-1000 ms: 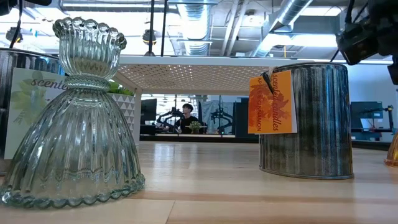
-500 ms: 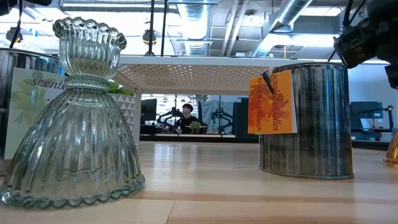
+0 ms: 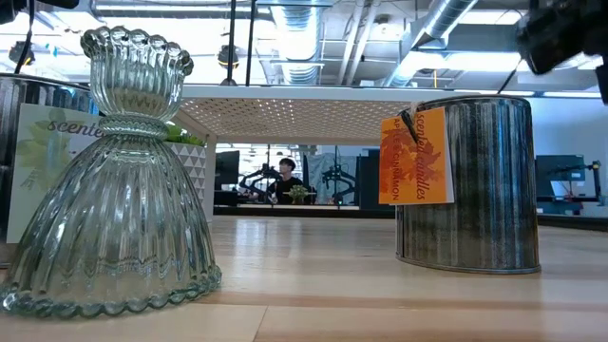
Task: Pick & Place candle stick holders
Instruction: Put the yellow glass candle holder on the shelf
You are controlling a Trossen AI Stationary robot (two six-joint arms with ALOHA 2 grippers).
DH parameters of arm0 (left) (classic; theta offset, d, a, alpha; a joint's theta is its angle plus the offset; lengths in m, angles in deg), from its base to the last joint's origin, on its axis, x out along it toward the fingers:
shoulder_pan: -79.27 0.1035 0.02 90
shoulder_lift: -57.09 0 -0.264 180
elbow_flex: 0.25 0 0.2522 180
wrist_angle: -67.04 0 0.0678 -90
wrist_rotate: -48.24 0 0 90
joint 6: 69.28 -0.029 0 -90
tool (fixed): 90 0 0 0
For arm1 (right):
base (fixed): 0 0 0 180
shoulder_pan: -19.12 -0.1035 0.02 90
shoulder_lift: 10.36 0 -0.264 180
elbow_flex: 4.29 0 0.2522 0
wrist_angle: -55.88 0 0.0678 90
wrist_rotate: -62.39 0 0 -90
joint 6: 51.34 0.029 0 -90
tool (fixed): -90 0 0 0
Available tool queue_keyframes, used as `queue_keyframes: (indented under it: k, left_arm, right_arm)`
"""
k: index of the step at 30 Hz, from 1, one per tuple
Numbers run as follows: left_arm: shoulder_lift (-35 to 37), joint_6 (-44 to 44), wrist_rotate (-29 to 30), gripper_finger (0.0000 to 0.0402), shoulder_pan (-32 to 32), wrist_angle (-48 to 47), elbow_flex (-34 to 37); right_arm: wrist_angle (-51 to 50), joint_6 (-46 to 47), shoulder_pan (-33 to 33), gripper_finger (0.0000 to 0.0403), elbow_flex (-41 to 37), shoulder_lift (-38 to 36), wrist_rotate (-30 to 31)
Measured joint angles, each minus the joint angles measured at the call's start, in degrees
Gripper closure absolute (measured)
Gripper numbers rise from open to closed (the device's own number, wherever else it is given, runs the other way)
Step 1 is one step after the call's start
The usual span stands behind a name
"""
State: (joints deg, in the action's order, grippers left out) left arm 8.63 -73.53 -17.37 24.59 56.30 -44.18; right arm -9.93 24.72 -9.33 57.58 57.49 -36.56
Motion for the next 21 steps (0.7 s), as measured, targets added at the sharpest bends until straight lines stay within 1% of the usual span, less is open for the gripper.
queue_keyframes:
  k: [2, 7, 12, 16, 21]
  left_arm:
    - [0.00, 0.00, -0.01, 0.0394, 0.00, 0.00, 0.00]
    - [0.00, 0.00, 0.00, 0.0394, 0.00, 0.00, 0.00]
    - [0.00, 0.00, -0.01, 0.0394, 0.00, 0.00, 0.00]
    - [0.00, 0.00, 0.01, 0.0394, 0.00, 0.00, 0.00]
    - [0.00, 0.00, 0.01, 0.0394, 0.00, 0.02, 0.00]
  right_arm:
    - [-2.84, -1.19, 0.02, 0.0390, 2.97, 0.00, 0.90]
    - [-9.50, -3.34, 0.02, 0.0390, 11.27, 0.00, 5.36]
    - [-12.64, -6.73, 1.74, 0.0390, 18.62, 0.00, 9.05]
    - [-12.83, -12.84, 5.39, 0.0390, 23.93, 1.58, 10.59]
    - [-17.60, -23.69, 10.83, 0.0390, 32.64, 7.82, 10.02]
